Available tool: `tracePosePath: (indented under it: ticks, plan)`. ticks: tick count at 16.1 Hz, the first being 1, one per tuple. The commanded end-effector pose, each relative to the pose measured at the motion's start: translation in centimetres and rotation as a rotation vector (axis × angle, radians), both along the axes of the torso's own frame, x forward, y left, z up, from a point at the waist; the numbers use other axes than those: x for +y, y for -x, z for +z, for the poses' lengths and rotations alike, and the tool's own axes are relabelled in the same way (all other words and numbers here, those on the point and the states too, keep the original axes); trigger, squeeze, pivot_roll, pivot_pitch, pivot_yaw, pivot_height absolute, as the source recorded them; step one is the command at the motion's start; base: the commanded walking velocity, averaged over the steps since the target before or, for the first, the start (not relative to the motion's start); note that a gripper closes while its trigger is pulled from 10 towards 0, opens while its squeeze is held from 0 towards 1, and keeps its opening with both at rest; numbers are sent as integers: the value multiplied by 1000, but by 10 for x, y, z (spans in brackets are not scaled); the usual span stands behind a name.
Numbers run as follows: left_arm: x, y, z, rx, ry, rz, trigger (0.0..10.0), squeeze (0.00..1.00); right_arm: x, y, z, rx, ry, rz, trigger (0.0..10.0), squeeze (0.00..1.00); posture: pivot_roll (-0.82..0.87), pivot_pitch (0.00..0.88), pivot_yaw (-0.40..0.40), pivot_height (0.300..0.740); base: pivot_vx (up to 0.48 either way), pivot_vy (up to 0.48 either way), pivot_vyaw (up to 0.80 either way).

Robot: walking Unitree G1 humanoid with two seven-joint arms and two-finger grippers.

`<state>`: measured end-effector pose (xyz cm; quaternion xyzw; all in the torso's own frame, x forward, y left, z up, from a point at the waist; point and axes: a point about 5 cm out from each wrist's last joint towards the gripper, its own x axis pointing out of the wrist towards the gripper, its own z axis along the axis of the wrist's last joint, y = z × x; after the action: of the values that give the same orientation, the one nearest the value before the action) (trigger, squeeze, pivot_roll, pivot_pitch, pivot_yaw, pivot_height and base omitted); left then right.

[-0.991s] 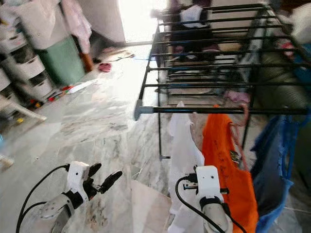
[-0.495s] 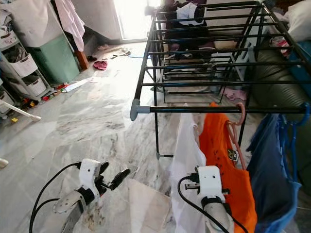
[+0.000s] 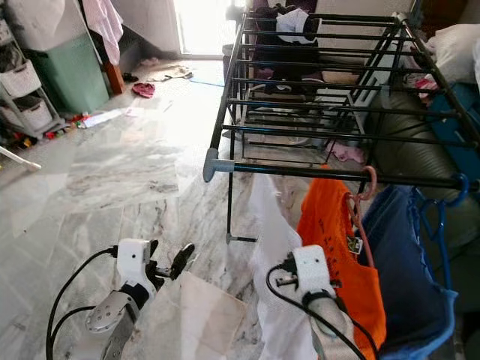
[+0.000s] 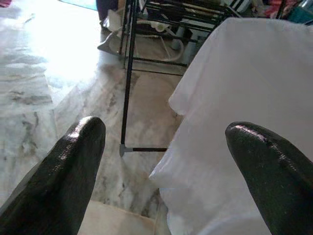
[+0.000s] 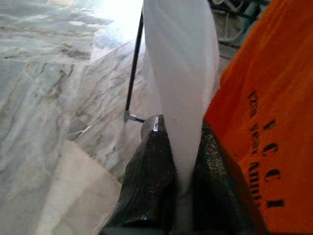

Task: Hang hanger

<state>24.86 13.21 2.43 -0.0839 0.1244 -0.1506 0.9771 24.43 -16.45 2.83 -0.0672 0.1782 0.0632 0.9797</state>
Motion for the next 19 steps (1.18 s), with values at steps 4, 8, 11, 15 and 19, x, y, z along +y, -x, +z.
tracePosePath:
  ticks: [4, 8, 11, 15, 19]
  plan:
    - [1, 7, -2, 55, -81, 6, 10000, 0, -2, -7, -5, 48, -91, -63, 10000, 0, -152, 0, -19, 740, 0, 0, 0]
    - [4, 9, 1, 72, -87, 1, 10000, 0, -9, -3, -12, 89, -131, -137, 10000, 0, -159, 0, 1, 740, 0, 0, 0]
    - [3, 6, 3, 87, -84, -11, 10000, 0, -11, -2, -14, 102, -140, -157, 10000, 0, -167, 0, 7, 740, 0, 0, 0]
    - [2, 7, 4, 102, -80, -18, 10000, 0, -13, -2, -13, 106, -145, -166, 10000, 0, -171, 0, 7, 740, -284, 0, 0]
    - [1, 7, 3, 115, -77, -26, 10000, 0, -14, -1, -14, 109, -150, -179, 10000, 0, -177, 0, 11, 740, -355, 0, 0]
